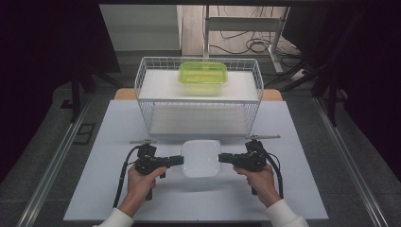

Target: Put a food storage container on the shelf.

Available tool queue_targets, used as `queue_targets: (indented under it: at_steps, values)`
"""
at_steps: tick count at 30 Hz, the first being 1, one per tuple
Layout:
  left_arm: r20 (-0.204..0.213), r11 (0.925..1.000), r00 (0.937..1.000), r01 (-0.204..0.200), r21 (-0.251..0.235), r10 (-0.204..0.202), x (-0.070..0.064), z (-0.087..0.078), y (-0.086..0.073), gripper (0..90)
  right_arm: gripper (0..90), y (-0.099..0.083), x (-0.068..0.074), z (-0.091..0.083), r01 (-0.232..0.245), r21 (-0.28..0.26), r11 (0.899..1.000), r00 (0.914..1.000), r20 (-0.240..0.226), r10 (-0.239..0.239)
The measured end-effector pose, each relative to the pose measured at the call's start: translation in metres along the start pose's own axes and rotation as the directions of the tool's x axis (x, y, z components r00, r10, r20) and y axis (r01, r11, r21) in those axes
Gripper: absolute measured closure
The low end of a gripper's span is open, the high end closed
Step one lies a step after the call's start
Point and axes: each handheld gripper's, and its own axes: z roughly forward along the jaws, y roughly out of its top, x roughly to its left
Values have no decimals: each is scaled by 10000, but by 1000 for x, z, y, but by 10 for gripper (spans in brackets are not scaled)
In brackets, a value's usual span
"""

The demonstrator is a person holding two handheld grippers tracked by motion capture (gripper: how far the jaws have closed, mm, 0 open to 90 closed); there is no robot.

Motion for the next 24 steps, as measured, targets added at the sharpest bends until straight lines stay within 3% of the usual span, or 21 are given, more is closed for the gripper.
queue_targets:
  at_steps: [12, 24]
  values:
    - [-72, 9978, 9983, -585, -325, 583, -13, -8, 14, 798, 780, 13, 12, -12, 762, -454, 9961, 9971, 101, -758]
    - [-88, 9947, 9962, -874, -541, 870, -24, -17, 38, 796, 781, 32, 23, -22, 1072, -833, 9907, 9942, 105, -1067]
